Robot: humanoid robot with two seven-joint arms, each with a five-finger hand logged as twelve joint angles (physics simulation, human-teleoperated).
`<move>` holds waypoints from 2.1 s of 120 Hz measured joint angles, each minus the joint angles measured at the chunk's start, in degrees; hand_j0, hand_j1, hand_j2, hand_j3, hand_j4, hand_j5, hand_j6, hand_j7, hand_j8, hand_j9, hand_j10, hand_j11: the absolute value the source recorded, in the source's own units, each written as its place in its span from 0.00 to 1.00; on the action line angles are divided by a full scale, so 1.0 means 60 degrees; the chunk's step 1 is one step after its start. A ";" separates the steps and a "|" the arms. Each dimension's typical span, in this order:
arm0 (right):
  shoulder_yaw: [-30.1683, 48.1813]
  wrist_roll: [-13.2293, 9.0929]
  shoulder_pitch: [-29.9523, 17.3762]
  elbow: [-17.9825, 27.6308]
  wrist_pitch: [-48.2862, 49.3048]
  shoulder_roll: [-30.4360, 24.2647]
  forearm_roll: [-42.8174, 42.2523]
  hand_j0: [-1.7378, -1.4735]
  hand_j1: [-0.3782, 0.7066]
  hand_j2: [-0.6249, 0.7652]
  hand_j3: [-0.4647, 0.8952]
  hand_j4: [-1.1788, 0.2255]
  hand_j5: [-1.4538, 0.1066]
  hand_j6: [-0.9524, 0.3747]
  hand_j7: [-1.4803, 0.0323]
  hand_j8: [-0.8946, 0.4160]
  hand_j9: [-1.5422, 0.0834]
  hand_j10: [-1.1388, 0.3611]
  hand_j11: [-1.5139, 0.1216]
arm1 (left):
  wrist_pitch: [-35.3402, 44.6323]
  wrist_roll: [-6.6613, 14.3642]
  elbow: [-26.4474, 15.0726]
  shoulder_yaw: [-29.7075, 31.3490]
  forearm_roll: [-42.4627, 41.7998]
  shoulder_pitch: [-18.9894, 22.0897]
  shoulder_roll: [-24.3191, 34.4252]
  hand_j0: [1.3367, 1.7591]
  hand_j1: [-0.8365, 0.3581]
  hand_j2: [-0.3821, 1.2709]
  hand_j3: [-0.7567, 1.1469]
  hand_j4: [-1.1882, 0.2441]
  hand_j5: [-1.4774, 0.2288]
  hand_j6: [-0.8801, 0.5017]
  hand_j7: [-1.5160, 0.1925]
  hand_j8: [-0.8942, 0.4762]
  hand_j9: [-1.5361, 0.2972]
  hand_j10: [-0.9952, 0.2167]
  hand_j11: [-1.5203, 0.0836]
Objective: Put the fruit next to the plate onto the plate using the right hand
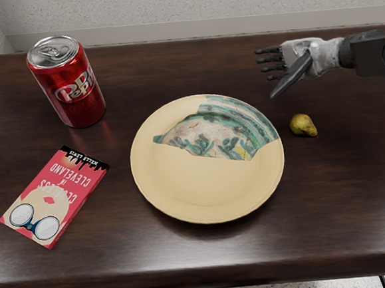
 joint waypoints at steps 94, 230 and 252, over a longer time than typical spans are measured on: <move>-0.2749 -0.1093 -0.0114 0.6235 -0.9863 -0.1349 -0.4125 0.30 0.10 0.44 0.34 0.79 0.88 0.67 0.92 0.63 0.90 0.71 0.87 | -0.0002 0.0000 -0.0002 0.0000 0.0000 0.0000 0.0000 0.76 0.97 0.23 0.40 0.81 0.85 0.62 0.87 0.64 0.82 0.80 0.93; -0.4272 -0.1369 -0.0242 0.6068 -1.1013 -0.0342 -0.4759 0.31 0.55 0.41 0.34 0.49 0.52 0.35 0.56 0.35 0.55 0.44 0.53 | 0.0000 0.0000 0.0003 -0.0001 0.0000 0.0000 0.0000 0.76 0.97 0.23 0.40 0.81 0.85 0.62 0.87 0.64 0.82 0.80 0.93; -0.4262 -0.1299 -0.0311 0.5967 -1.0986 -0.0336 -0.4819 0.33 0.56 0.43 0.34 0.46 0.47 0.38 0.51 0.37 0.50 0.41 0.48 | -0.0002 -0.0001 0.0000 -0.0001 0.0000 0.0000 0.0000 0.76 0.97 0.23 0.40 0.81 0.85 0.62 0.87 0.64 0.82 0.80 0.93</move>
